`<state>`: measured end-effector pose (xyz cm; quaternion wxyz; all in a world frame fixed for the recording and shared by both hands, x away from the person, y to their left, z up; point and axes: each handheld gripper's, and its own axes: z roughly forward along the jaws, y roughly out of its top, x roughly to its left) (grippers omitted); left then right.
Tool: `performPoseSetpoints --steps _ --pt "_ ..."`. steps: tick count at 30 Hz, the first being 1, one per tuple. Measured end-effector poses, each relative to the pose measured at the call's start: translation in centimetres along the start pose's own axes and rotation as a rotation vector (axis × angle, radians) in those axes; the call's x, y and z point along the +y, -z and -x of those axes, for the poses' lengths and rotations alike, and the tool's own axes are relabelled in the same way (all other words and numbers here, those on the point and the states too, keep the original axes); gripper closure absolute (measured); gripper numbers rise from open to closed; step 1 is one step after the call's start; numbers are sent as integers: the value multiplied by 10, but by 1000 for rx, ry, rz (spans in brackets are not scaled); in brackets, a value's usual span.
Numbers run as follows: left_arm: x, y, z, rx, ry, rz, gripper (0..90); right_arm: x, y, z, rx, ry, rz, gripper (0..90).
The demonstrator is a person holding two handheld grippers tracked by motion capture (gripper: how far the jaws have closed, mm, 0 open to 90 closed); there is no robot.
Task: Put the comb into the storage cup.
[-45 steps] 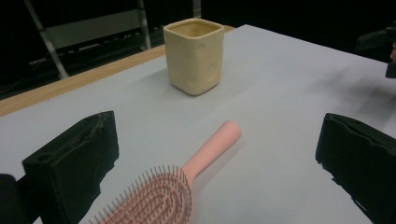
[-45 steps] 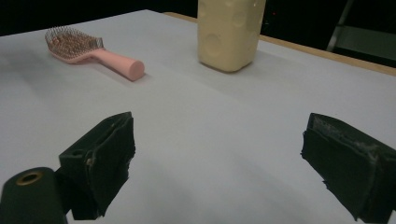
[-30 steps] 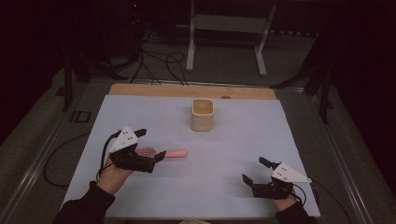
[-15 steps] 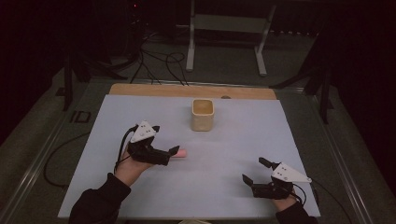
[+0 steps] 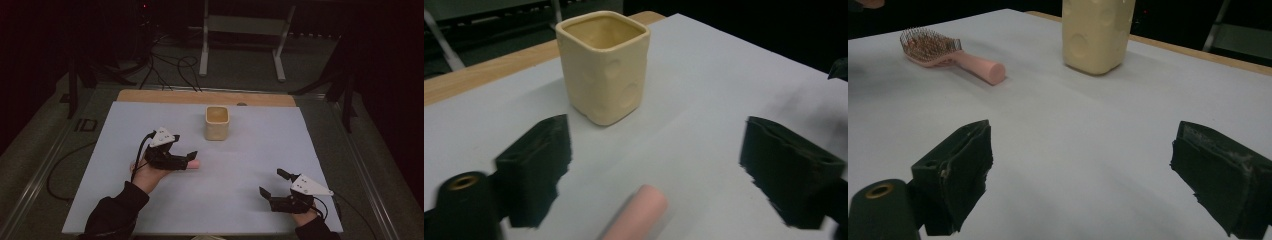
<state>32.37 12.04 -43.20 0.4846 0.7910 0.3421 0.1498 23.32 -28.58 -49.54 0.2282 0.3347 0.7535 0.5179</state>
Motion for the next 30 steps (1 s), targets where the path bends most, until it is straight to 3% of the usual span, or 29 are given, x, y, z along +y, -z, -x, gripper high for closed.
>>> performPoseSetpoints --steps 4,11,17,18,22,30 --pt "0 -6 2 18 -22 -14 201 0 0 0 0 -4 3 93" --pt "-2 -14 1 26 -17 -34 334 0 0 0 3 -4 4 93" --pt "-4 -22 -1 17 18 -60 444 0 0 0 2 -3 1 93" --pt "-6 -26 -2 15 46 -73 478 0 0 0 1 -1 1 93" --pt "-8 -31 -4 32 76 -91 526 0 0 0 4 -5 4 94" --pt "-13 -45 -2 67 60 -145 671 0 1 0 3 -5 5 94"
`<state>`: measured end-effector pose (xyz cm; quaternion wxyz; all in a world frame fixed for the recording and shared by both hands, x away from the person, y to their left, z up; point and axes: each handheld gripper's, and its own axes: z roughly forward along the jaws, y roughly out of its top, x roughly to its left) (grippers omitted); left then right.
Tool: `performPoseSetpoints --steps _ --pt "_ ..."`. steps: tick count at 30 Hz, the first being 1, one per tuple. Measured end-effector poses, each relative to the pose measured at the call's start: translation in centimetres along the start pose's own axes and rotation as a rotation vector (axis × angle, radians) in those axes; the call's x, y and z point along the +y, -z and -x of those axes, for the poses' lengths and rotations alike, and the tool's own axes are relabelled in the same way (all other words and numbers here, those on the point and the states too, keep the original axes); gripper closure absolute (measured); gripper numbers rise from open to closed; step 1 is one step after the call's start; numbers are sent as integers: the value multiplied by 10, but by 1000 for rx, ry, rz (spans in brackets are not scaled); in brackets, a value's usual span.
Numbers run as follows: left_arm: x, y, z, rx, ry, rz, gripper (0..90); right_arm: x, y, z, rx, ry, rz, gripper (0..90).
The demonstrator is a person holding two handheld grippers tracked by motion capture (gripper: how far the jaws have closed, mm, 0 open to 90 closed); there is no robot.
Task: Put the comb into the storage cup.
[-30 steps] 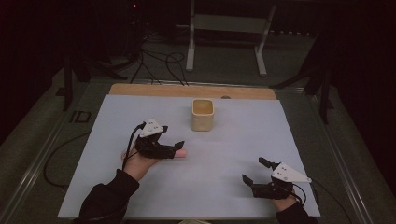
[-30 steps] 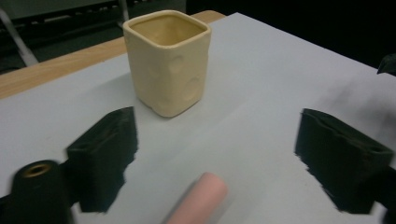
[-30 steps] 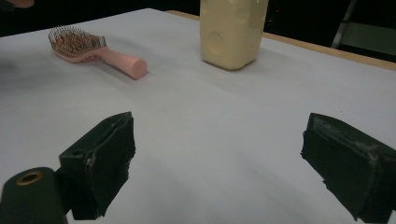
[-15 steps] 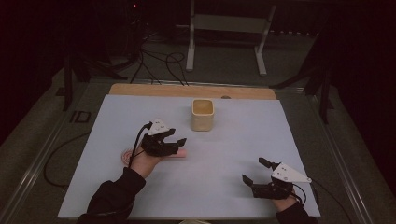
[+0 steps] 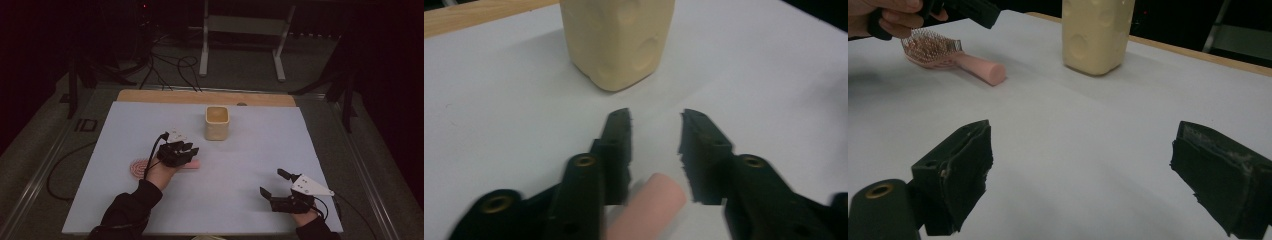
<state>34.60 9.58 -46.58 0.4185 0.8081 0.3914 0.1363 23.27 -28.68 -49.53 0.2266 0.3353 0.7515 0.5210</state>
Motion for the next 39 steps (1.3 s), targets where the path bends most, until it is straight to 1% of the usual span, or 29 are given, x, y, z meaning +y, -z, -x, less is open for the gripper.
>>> performPoseSetpoints --steps 4,5,6,7,8,10,11,13,16,17,18,19,26,28,29,32,34,36,39 --pt "0 -4 1 2 -4 -17 767 0 0 1 3 -1 0 94" --pt "-1 -8 2 0 -5 -36 779 0 0 0 3 -1 1 94" --pt "-1 -8 2 0 -5 -36 796 0 0 0 3 -1 1 94" --pt "-1 -11 3 9 -12 -53 821 0 0 1 3 0 0 94" --pt "-2 -12 3 7 -7 -56 827 0 0 1 4 -1 0 94" --pt "-2 -14 3 6 -10 -63 864 0 0 1 4 -2 -1 94" --pt "-2 -16 3 9 -8 -72 864 0 0 0 2 -2 0 94" --pt "-3 -19 2 9 2 -81 893 0 0 1 3 -1 -1 94" --pt "-4 -24 0 11 11 -108 900 0 0 0 5 -1 1 94" --pt "-5 -26 1 17 17 -113 900 0 0 0 5 1 0 94" --pt "-5 -27 0 14 14 -127 900 0 0 0 7 2 0 94" --pt "-5 -28 0 16 23 -136 900 0 0 0 7 0 -1 94" --pt "-7 -35 1 31 51 -187 900 0 0 0 7 -1 -2 94" --pt "-7 -36 2 41 43 -200 900 0 1 0 8 4 2 94" --pt "-8 -37 3 38 50 -202 900 0 1 0 6 3 0 94" --pt "-8 -37 3 41 54 -202 900 0 1 0 7 1 -1 94" --pt "-8 -38 3 43 48 -204 900 0 1 0 7 5 1 94" --pt "-8 -38 4 48 48 -201 900 0 0 0 7 -1 -1 94" --pt "-7 -38 4 52 46 -206 900 0 1 0 6 6 3 94"
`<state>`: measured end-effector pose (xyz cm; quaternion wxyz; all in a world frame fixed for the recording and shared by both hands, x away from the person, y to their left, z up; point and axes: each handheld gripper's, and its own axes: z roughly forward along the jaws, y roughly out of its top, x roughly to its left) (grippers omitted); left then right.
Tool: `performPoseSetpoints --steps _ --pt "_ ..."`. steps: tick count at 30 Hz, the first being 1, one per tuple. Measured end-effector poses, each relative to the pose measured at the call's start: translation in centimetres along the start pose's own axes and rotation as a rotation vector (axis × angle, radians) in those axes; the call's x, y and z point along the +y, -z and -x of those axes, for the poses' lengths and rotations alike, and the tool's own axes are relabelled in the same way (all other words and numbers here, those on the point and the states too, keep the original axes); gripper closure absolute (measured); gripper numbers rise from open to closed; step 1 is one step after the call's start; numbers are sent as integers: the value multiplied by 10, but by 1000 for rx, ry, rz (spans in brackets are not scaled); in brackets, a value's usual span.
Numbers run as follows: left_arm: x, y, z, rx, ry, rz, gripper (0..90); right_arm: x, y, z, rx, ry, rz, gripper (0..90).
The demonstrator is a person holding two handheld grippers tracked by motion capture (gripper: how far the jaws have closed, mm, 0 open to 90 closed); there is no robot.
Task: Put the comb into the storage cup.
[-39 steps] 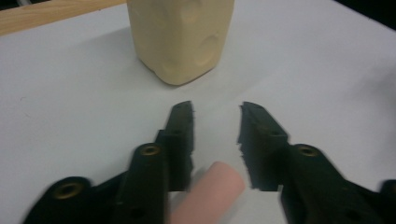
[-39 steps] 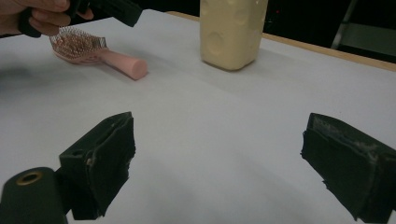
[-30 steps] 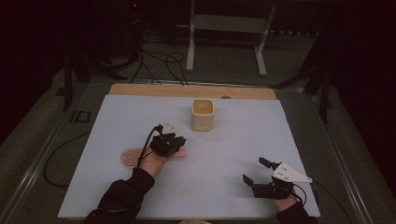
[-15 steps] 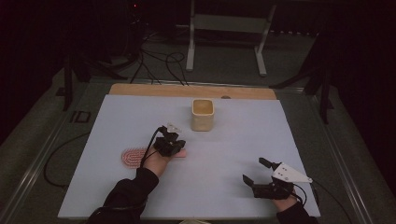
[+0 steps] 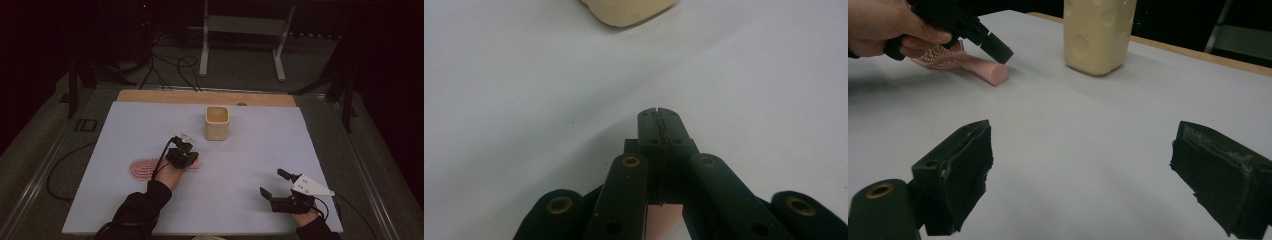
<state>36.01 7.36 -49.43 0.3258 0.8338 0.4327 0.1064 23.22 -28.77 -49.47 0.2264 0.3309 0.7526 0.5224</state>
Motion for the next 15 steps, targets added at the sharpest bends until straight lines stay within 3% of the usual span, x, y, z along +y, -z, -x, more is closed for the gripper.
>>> performPoseSetpoints --steps 15 --pt "2 -2 -2 20 2 -27 900 0 0 1 1 -9 -1 95"
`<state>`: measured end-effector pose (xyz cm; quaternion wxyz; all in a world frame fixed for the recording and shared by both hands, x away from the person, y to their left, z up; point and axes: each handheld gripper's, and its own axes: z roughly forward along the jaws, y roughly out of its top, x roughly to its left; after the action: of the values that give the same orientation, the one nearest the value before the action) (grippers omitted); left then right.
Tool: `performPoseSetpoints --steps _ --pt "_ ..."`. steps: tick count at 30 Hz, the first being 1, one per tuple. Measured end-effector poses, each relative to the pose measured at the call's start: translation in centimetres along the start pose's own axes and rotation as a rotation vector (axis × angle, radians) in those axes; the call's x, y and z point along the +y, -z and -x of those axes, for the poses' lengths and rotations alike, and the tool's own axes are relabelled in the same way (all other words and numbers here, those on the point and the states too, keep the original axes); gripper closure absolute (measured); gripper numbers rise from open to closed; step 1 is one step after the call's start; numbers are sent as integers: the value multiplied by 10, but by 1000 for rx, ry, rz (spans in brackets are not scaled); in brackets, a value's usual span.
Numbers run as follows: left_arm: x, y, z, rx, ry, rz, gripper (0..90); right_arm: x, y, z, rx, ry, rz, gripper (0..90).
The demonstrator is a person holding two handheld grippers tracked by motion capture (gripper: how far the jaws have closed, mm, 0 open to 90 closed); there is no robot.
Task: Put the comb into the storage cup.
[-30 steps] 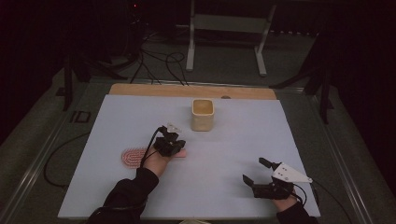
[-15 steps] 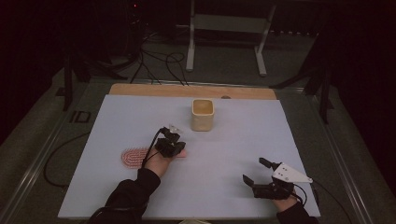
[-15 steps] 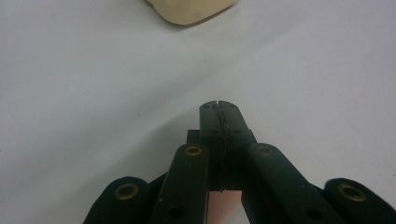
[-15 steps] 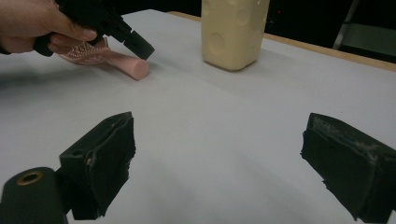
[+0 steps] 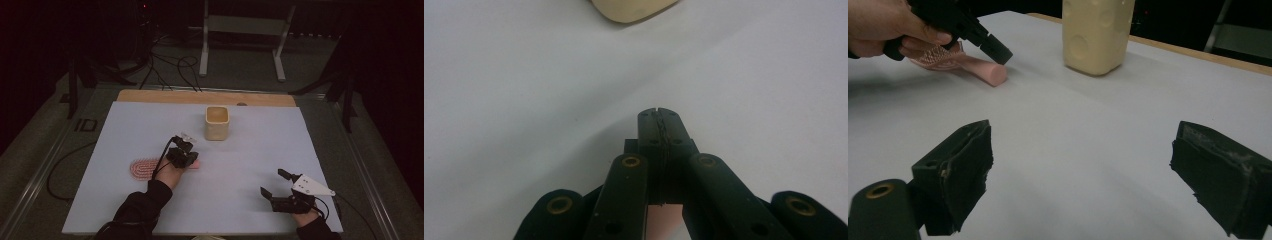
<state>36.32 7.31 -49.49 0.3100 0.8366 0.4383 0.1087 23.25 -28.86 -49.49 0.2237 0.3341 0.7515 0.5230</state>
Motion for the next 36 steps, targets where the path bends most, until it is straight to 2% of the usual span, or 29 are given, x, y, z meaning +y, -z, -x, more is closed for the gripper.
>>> performPoseSetpoints --steps 3,12,16,24,36 --pt "0 -1 -3 -8 14 -10 900 0 0 0 -1 5 0 95" --pt "-3 -7 5 -20 -7 -38 900 0 1 -1 -3 2 1 95" --pt "-5 -6 8 -30 -10 -42 900 0 1 0 -2 -6 4 95" --pt "-12 -2 15 -52 -44 -65 900 0 0 0 -2 0 1 95" --pt "-20 3 20 -67 -59 -87 900 0 0 0 -1 -5 4 95"
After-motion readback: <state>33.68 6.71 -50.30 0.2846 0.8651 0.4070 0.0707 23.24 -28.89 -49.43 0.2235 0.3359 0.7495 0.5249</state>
